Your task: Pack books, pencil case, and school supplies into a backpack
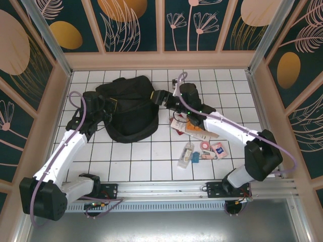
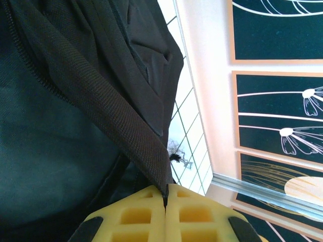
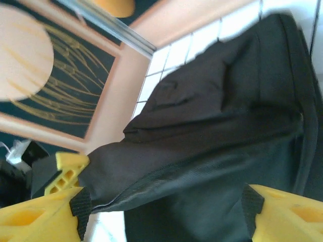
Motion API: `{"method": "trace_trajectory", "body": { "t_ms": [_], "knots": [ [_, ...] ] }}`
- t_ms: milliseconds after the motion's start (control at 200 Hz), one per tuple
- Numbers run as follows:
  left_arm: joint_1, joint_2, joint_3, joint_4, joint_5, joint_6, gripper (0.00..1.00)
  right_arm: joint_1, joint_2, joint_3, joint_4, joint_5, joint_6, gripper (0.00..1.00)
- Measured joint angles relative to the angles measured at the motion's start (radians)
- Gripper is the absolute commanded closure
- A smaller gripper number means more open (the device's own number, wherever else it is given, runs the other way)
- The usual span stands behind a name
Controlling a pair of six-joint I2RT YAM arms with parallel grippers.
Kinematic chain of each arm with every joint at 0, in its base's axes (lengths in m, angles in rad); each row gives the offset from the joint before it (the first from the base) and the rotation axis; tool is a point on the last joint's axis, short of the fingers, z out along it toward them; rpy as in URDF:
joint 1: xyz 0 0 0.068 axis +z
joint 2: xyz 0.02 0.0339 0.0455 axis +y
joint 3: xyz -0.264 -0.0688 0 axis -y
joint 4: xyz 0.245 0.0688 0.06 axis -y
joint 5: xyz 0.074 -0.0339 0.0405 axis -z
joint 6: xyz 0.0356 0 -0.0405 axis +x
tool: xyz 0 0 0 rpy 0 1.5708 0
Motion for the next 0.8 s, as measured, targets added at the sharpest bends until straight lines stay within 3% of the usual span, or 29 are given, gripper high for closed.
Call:
{"method": "trace_trajectory", "body": {
  "t_ms": [165,350,425,515,580,661,796],
  "knots": [
    [0.0,-0.011,-0.016,0.007,0.002,0.001,1.0,-0.022,0.14,0.039,-0.026,-0.113,0.352,0.15],
    [0.0,-0.036,-0.049,0.009,0.002,0.001,1.0,0.023,0.249,0.137,-0.016,-0.18,0.551,0.17],
    [0.0,-0.043,-0.054,0.008,0.002,0.002,1.0,0.037,0.277,0.167,0.005,-0.192,0.594,0.27],
    [0.0,-0.052,-0.055,0.007,0.001,0.006,1.0,0.043,0.29,0.178,0.014,-0.193,0.635,0.55],
    [0.0,-0.057,-0.055,0.006,-0.003,0.022,0.89,0.043,0.29,0.177,0.017,-0.187,0.658,0.79],
    [0.0,-0.061,-0.049,-0.009,-0.019,0.077,0.63,0.04,0.29,0.177,0.022,-0.176,0.67,1.0],
    [0.0,-0.05,0.053,-0.112,-0.067,0.235,0.28,0.037,0.29,0.198,-0.015,-0.168,0.682,1.0]
  ]
}}
